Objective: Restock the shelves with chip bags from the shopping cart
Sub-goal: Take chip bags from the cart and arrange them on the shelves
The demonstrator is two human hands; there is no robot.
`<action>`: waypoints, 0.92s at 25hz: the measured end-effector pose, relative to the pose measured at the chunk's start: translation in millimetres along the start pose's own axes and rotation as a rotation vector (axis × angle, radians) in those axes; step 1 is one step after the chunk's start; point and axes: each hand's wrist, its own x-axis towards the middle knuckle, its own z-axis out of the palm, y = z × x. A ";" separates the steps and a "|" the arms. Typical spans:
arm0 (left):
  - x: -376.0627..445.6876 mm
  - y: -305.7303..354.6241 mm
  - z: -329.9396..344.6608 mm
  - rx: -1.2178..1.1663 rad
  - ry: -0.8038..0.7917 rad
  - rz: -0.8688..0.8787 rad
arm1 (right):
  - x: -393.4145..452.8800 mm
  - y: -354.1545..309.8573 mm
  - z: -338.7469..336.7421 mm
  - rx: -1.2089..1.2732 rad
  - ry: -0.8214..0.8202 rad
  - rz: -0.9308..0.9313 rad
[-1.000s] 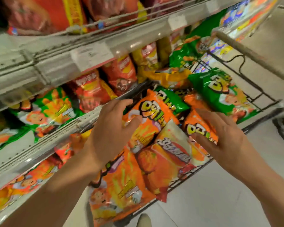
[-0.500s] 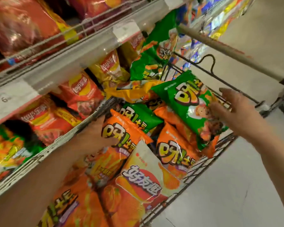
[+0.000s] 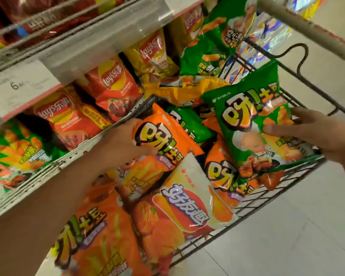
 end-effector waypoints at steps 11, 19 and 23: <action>-62.0 57.8 -24.1 -0.375 0.330 0.103 | -75.0 4.1 15.3 0.344 -0.056 -0.174; -106.2 65.4 -31.2 -0.550 0.427 0.107 | -128.2 11.1 40.5 0.460 -0.055 -0.269; -139.7 56.5 -45.3 -0.584 0.459 0.076 | -153.1 -2.3 49.5 0.464 -0.048 -0.333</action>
